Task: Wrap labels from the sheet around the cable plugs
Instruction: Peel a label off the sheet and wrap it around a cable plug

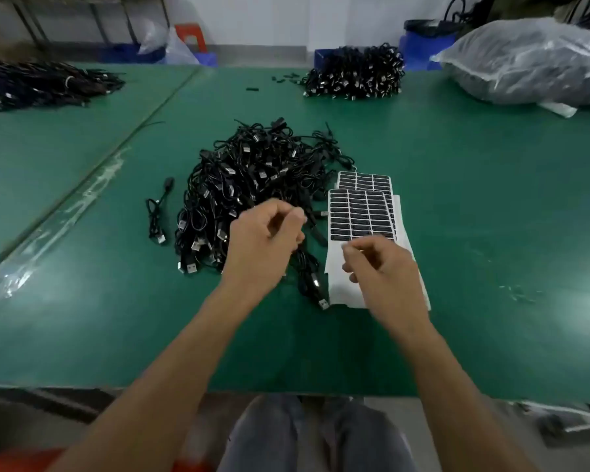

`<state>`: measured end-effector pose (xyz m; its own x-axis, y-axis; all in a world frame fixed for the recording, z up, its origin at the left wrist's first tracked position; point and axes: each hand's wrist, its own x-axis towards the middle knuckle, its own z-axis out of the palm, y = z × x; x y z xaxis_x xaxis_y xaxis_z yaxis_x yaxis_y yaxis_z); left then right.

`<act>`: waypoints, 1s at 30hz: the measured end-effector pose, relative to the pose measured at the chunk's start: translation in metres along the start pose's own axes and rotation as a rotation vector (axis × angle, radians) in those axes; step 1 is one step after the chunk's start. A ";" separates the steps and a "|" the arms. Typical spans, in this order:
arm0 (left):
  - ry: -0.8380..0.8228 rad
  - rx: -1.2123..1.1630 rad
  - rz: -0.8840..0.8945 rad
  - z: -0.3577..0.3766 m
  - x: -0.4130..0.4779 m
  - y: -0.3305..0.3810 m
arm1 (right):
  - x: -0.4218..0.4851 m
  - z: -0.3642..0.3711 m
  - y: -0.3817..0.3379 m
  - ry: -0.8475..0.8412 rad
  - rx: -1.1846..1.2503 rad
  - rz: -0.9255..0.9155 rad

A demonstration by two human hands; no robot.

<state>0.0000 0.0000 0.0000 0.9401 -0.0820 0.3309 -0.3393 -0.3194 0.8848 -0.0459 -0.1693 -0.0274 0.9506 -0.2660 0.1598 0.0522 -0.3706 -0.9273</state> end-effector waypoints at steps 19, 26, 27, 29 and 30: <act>0.044 -0.268 -0.203 0.022 0.099 -0.061 | 0.102 0.065 0.003 -0.149 -0.707 -0.039; 0.095 -0.233 -0.172 0.024 0.095 -0.064 | 0.115 0.053 -0.005 -0.164 -0.231 0.028; 0.099 -0.201 -0.164 0.024 0.095 -0.064 | 0.117 0.051 -0.010 -0.165 -0.116 0.072; 0.092 -0.147 -0.148 0.023 0.093 -0.062 | 0.121 0.047 -0.019 -0.186 0.118 0.160; 0.079 -0.123 -0.143 0.023 0.093 -0.061 | 0.123 0.045 -0.023 -0.203 0.229 0.193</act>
<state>0.1085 -0.0100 -0.0305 0.9750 0.0319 0.2198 -0.2090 -0.2039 0.9564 0.0833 -0.1529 -0.0017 0.9898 -0.1211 -0.0749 -0.0890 -0.1154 -0.9893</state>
